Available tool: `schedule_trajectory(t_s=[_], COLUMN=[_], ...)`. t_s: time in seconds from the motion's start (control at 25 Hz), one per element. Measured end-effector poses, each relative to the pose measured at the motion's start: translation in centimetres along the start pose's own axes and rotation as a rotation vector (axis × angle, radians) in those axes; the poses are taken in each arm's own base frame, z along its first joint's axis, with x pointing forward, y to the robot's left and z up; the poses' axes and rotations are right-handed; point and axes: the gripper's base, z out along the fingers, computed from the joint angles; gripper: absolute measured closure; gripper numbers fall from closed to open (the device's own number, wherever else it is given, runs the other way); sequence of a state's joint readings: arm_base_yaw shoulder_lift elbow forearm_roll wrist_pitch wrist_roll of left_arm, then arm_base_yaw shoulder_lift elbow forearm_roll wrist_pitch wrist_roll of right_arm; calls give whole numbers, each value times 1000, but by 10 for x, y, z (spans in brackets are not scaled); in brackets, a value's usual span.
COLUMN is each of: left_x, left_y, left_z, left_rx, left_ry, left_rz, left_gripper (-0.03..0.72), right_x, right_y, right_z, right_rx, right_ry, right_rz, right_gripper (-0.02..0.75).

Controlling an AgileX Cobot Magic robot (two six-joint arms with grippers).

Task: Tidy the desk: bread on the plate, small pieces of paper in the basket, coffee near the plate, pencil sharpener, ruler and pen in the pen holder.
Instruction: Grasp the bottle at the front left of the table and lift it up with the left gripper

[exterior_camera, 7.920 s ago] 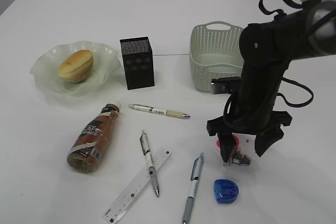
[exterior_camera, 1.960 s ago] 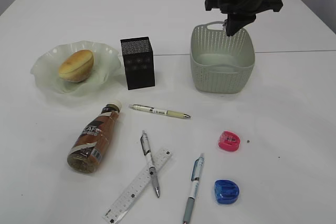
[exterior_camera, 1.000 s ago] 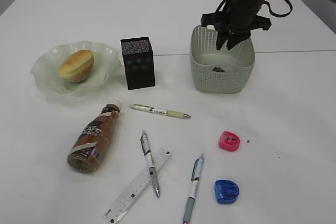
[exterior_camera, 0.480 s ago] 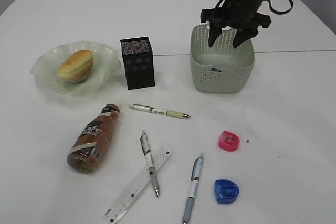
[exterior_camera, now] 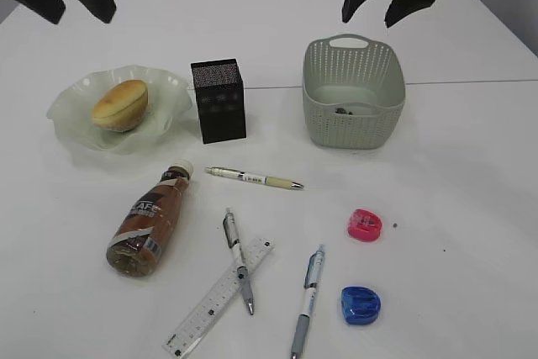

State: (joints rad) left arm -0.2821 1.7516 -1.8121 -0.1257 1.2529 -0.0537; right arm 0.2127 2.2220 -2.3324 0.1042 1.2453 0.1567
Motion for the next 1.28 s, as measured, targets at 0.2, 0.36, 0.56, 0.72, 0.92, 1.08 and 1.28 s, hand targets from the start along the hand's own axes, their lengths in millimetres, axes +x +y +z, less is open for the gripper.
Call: schedule_trajectory(t_s=[0.2,0.36,0.56,0.72,0.92,1.08,1.28], left_x=[-2,-3,0,5,14,20,26], left_y=[-3,-3,-2,-3,-9,-9,-7], left_z=[38,70,112,144,177,197,214], left_rx=[4,9,25,26,23,19,13], left_ry=[86,154,239,306,379,421,457], left_rz=[5,-3,-23,-27,-14,-14,-19], left_gripper=[190,175,162,160,160,159,159], right_x=[16,30,44,47,47,47,47], right_y=[3,3,3,4,4,5,5], right_z=[-32,-55,-84,-97,-99,-99,-99], right_rx=[-27,-25,-28,-31,-38,-47,-49], right_ry=[23,36,22,2,-1,2,3], right_rz=[13,4,-5,-16,-16,-15,-19], right_gripper=[239,239,239,239,239,239,239])
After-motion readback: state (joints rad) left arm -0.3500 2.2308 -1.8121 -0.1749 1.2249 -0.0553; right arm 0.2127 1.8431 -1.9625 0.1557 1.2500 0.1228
